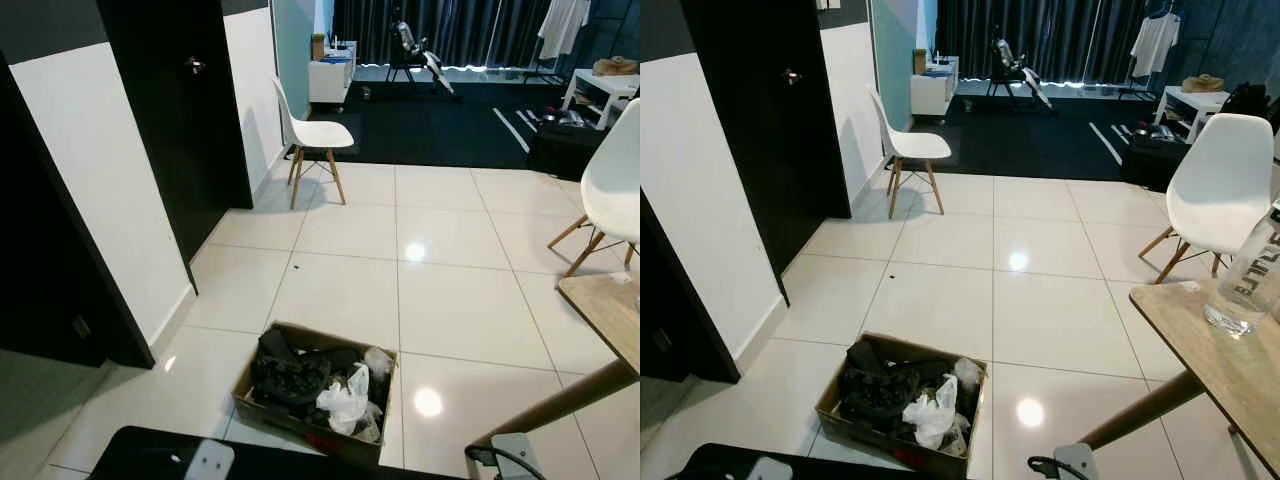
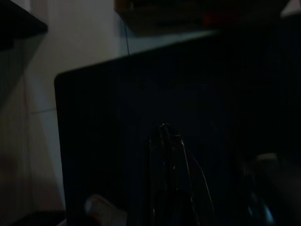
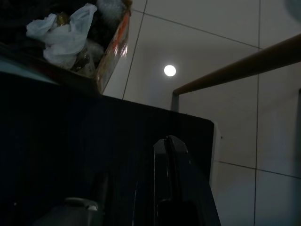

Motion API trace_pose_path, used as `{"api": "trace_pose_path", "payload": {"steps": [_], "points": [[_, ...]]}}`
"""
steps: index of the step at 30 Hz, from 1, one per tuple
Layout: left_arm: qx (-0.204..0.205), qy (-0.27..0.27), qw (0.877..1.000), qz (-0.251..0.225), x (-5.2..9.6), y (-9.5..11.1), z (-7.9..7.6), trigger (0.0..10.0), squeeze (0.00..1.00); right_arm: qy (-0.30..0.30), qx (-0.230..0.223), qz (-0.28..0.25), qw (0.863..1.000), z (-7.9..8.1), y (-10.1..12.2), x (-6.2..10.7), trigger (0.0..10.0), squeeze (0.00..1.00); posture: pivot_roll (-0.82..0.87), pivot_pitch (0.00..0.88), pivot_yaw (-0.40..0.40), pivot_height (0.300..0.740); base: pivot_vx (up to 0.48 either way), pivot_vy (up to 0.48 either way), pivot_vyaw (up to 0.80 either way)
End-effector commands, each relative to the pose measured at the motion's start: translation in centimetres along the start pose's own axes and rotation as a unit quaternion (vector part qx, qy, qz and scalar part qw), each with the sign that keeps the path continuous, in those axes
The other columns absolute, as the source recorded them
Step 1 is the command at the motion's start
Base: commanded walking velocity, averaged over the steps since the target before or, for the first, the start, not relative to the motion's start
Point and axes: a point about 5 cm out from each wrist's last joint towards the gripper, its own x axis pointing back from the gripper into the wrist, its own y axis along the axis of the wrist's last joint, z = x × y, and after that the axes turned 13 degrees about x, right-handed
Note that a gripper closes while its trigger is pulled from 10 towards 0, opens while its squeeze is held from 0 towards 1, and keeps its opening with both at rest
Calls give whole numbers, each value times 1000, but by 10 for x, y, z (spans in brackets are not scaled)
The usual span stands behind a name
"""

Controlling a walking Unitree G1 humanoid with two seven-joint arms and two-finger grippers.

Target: Restocking fridge

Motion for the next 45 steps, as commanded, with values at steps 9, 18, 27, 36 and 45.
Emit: {"api": "trace_pose_path", "payload": {"steps": [9, 18, 27, 36, 45], "points": [[19, 31, 999, -28, -1, 11, 15, 10000, 0, 0, 6, 10, 1000, 1, -10, 4, 10000, 0, -13, 25, -9, 740, 0, 0, 0], [17, 28, 999, -32, -2, 12, 13, 10000, 0, -3, 0, 3, 1000, 1, -5, 2, 10000, 0, -11, 27, -6, 740, 0, 0, 0], [19, 27, 999, -36, -3, 15, 13, 10000, 0, -5, -7, 5, 1000, 1, -5, 2, 10000, 0, -12, 24, -4, 740, 0, 0, -597], [21, 26, 999, -41, -4, 17, 13, 10000, 0, -5, -6, 3, 1000, 2, -4, 2, 10000, 0, -12, 25, -3, 740, 0, 0, -725], [22, 25, 999, -43, -4, 18, 12, 10000, 0, -5, -7, 0, 1000, 1, -2, 1, 10000, 0, -11, 26, -5, 740, 0, 0, -724]]}}
